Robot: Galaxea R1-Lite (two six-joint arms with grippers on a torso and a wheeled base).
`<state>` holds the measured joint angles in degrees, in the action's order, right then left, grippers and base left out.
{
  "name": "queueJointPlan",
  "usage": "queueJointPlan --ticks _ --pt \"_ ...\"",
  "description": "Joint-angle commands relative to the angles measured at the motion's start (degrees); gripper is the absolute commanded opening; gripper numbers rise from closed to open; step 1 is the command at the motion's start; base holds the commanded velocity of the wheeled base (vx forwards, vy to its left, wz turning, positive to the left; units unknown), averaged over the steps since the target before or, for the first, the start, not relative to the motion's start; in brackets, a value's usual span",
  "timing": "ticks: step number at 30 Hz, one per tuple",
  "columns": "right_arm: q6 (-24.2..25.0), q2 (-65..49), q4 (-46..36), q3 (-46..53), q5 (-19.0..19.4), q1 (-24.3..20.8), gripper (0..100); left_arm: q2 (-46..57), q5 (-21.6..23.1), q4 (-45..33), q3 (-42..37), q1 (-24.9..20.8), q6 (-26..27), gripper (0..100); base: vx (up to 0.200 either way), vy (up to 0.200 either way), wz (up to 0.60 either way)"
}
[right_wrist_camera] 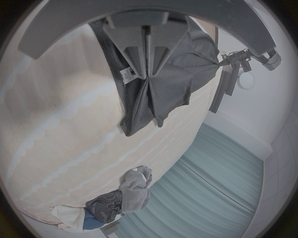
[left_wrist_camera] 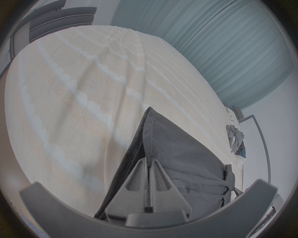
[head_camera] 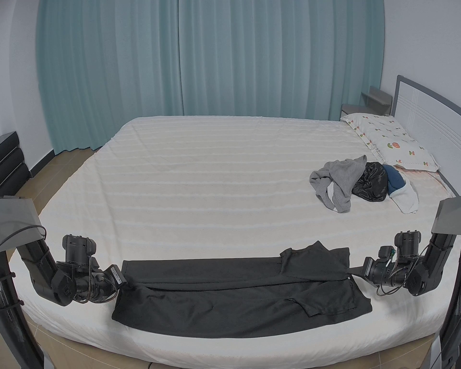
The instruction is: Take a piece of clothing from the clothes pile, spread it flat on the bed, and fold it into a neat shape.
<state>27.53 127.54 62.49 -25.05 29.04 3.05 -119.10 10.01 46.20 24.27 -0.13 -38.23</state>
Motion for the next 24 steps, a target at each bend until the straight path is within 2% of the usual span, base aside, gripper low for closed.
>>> queueJointPlan --ticks 1,6,7,16,23,24 --pt "-0.3 1.0 -0.2 0.3 0.0 -0.3 0 -0.5 0.0 0.0 0.1 -0.1 0.0 0 0.000 0.000 0.00" --pt "-0.4 1.8 -0.3 0.0 0.0 -0.6 0 -0.5 0.0 -0.1 -0.1 -0.4 0.0 0 0.000 0.000 0.00" --pt "-0.4 1.8 -0.3 0.0 0.0 -0.6 100 -0.5 0.1 -0.1 -0.1 -0.4 0.0 100 0.000 0.000 0.00" --pt "0.5 -4.6 -1.3 -3.4 0.2 0.7 100 0.4 0.5 0.4 -0.4 0.1 -0.2 100 0.000 0.000 0.00" --pt "2.9 -6.4 -2.7 -5.1 0.2 -2.8 100 2.6 1.9 0.5 0.6 2.5 -1.5 100 0.000 0.000 0.00" --pt "3.9 -5.4 -3.2 -6.8 0.1 -4.0 100 2.6 2.2 0.4 1.4 2.6 -3.1 100 0.000 0.000 0.00"
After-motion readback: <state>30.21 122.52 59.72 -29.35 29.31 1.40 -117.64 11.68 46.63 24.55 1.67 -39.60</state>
